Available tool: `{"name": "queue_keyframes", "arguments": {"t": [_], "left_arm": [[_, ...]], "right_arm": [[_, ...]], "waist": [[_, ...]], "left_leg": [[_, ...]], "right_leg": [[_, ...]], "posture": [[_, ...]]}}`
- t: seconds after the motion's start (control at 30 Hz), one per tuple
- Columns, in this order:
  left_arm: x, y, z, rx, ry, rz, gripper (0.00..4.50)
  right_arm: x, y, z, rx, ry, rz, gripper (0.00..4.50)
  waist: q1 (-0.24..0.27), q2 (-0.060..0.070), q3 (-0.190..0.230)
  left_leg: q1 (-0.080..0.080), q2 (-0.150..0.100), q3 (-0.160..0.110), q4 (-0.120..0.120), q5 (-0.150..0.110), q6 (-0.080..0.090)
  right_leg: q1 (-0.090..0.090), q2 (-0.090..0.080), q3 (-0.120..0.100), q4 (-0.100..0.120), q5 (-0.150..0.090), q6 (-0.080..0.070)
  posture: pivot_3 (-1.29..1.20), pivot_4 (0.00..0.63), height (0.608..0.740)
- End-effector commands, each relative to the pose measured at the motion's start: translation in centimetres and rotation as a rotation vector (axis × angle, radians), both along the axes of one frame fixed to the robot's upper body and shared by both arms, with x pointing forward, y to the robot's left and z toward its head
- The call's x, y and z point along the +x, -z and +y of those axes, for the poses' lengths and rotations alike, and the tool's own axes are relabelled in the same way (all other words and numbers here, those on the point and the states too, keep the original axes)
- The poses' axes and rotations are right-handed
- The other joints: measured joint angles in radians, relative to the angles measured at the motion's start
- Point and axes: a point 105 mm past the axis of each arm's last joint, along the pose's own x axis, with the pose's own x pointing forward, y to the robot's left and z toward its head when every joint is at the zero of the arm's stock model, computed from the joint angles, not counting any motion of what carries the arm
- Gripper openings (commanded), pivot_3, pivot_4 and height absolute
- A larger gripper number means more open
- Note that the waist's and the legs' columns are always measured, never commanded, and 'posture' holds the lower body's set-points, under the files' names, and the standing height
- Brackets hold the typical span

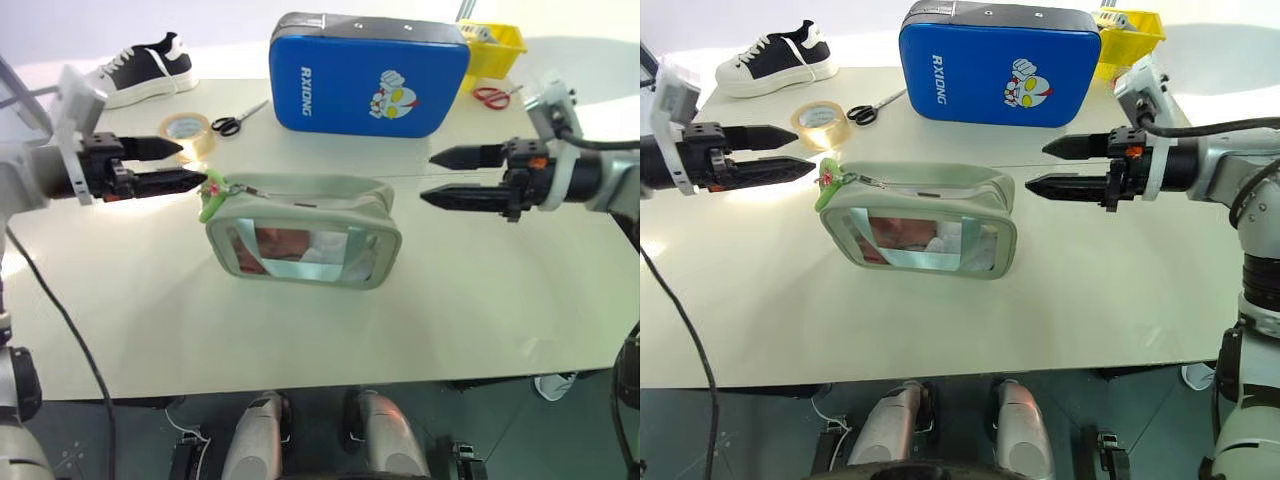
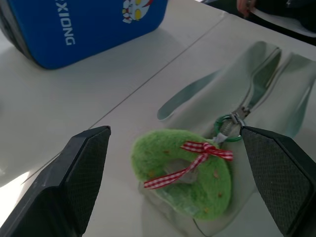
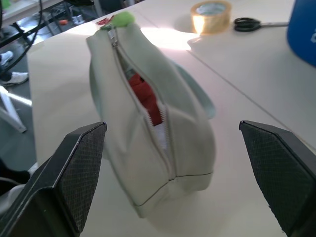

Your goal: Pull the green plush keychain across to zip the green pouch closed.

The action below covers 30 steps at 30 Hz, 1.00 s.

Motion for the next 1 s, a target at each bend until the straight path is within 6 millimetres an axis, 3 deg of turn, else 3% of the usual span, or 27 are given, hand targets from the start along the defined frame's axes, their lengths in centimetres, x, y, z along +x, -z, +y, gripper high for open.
{"name": "queue_keyframes", "arguments": {"t": [0.03, 0.33, 0.5, 0.57, 0.8, 1.0], "left_arm": [[-1.2, -1.8, 0.2, 0.056, 0.030, -0.050, 4.50], [-2.0, -2.3, 0.4, 0.128, 0.056, -0.086, 4.50], [-3.5, -3.5, -1.2, 0.153, 0.156, -0.125, 4.50], [-4.2, -4.2, -2.5, 0.155, 0.210, -0.141, 4.50], [-7.0, -2.9, -6.1, 0.250, 0.399, -0.123, 4.50], [-6.4, -2.5, -5.7, 0.264, 0.367, -0.119, 4.50]], "right_arm": [[-1.2, -1.5, 0.7, -0.026, -0.053, -0.066, 4.46], [-1.6, -2.8, 2.1, -0.017, -0.070, -0.125, 4.46], [-2.2, -3.7, 4.2, -0.004, -0.144, -0.148, 4.46], [-2.2, -3.1, 5.3, -0.024, -0.166, -0.146, 4.46], [-2.2, 0.6, 7.8, -0.117, -0.247, -0.140, 4.46], [-0.2, 2.4, 8.8, -0.158, -0.195, -0.171, 4.46]], "waist": [[0.000, 0.000, 0.000], [0.000, 0.000, 0.000], [-0.001, 0.000, 0.000], [-0.001, 0.000, 0.000], [0.000, 0.000, 0.000], [-0.001, 0.000, 0.000]], "left_leg": [[0.000, 0.000, 0.000, 0.001, 0.000, 0.000], [0.001, 0.000, 0.000, 0.001, -0.001, -0.004], [-0.002, 0.000, 0.001, 0.001, 0.001, -0.001], [-0.002, 0.000, 0.000, 0.001, 0.001, -0.001], [-0.001, -0.001, 0.000, 0.003, 0.001, -0.001], [0.001, 0.000, 0.000, 0.004, 0.002, -0.002]], "right_leg": [[0.000, 0.000, 0.000, 0.000, 0.000, 0.000], [0.000, -0.003, 0.001, 0.000, -0.002, -0.004], [-0.003, -0.003, 0.001, 0.001, -0.001, -0.003], [-0.003, 0.000, 0.001, 0.002, -0.001, -0.002], [-0.001, 0.000, 0.001, 0.002, -0.001, -0.002], [0.000, 0.001, 0.002, 0.005, 0.000, 0.000]], "posture": [[0.00, 0.150, 0.740], [0.00, 0.150, 0.740], [0.00, 0.150, 0.740], [0.00, 0.150, 0.740], [0.00, 0.150, 0.740], [0.00, 0.150, 0.740]]}}
